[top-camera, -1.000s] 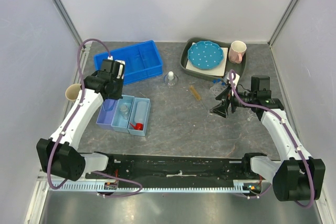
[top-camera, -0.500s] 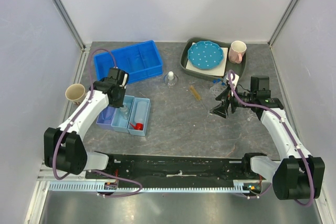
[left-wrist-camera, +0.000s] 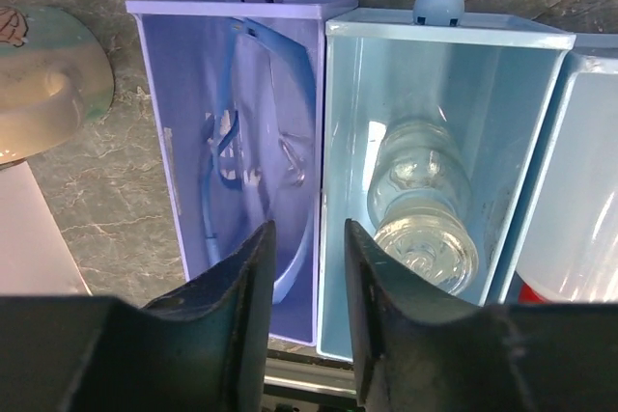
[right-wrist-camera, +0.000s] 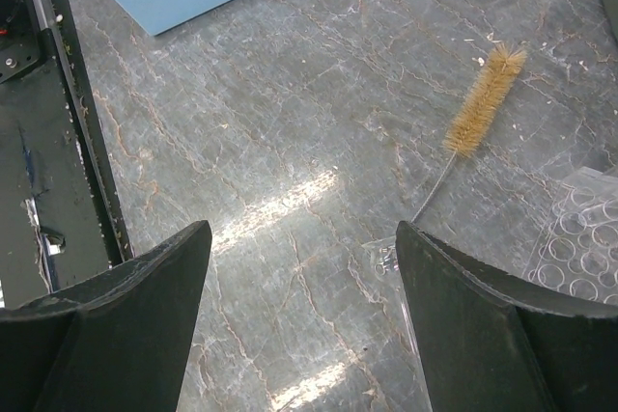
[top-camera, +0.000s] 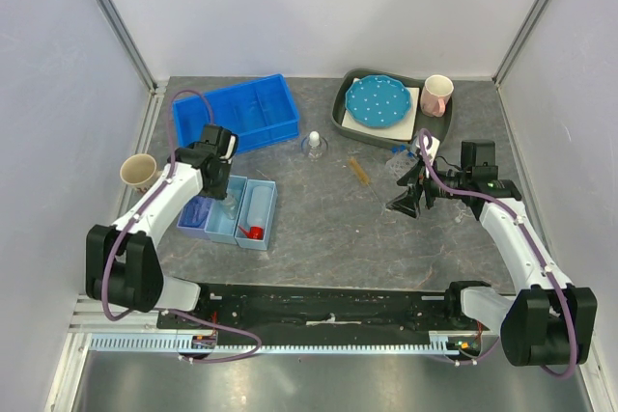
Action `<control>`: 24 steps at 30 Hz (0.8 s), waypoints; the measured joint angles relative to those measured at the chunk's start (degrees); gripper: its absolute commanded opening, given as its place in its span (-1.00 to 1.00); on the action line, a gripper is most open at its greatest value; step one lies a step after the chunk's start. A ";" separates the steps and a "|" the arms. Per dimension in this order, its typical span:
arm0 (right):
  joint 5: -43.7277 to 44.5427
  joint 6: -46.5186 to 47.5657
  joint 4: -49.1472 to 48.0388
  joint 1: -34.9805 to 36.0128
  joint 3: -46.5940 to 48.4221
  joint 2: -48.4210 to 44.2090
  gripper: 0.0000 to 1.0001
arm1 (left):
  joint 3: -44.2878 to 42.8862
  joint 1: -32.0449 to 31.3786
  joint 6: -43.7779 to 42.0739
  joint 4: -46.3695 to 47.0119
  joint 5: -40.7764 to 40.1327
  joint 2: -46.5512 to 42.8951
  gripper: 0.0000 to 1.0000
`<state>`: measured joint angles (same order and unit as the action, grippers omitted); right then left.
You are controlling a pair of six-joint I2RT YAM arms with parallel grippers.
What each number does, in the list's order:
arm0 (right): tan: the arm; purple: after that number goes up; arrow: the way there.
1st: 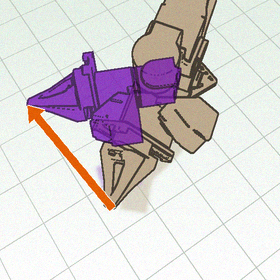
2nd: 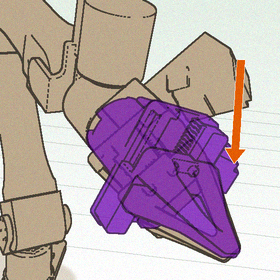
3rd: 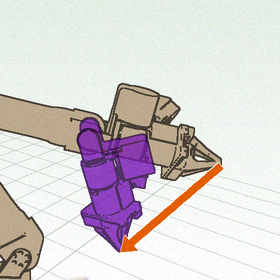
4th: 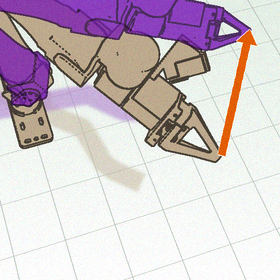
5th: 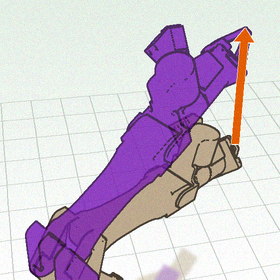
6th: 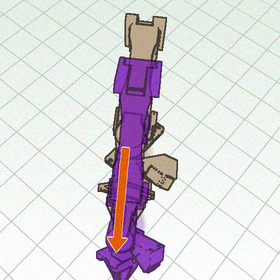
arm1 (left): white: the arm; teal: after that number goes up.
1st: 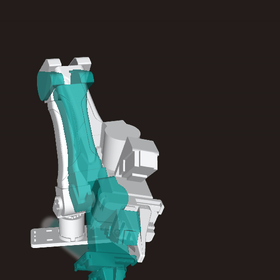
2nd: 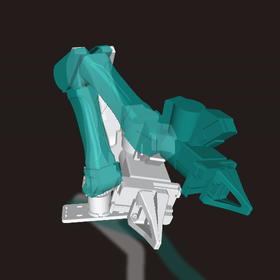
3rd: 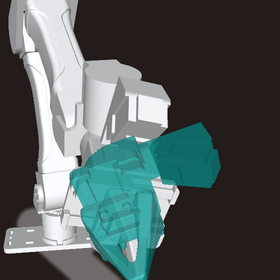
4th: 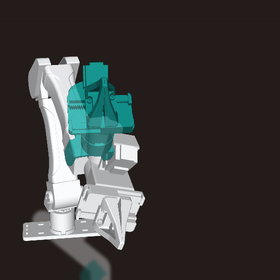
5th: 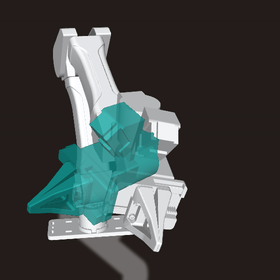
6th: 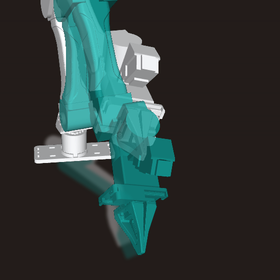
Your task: Organize the chemistry lab equipment
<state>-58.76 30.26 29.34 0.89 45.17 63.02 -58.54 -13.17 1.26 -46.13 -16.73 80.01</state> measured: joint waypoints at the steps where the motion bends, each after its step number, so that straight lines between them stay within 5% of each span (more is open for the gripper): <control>1: 0.00 0.04 0.04 0.00 0.00 0.04 0.70 | 0.00 0.09 0.04 -0.09 -0.02 -0.24 -0.14; 10: 2.12 1.62 0.37 0.00 0.00 0.13 0.75 | -5.01 0.35 1.18 -2.01 3.69 -7.67 -0.07; 12: 3.23 2.40 0.44 -0.09 0.00 -0.15 0.95 | -5.25 0.35 1.51 -1.29 6.69 -11.61 0.20; 18: 6.16 4.28 0.72 -1.90 0.00 -2.78 0.96 | 2.19 0.35 3.85 8.31 15.91 -27.12 0.99; 24: 10.25 3.23 -0.17 -5.62 0.00 -4.81 0.96 | 16.13 0.35 8.02 19.26 22.51 -42.91 0.99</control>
<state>-48.51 33.50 29.17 -4.73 45.17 58.22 -42.41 -12.82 9.28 -26.87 5.78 37.10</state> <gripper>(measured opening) 0.982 0.994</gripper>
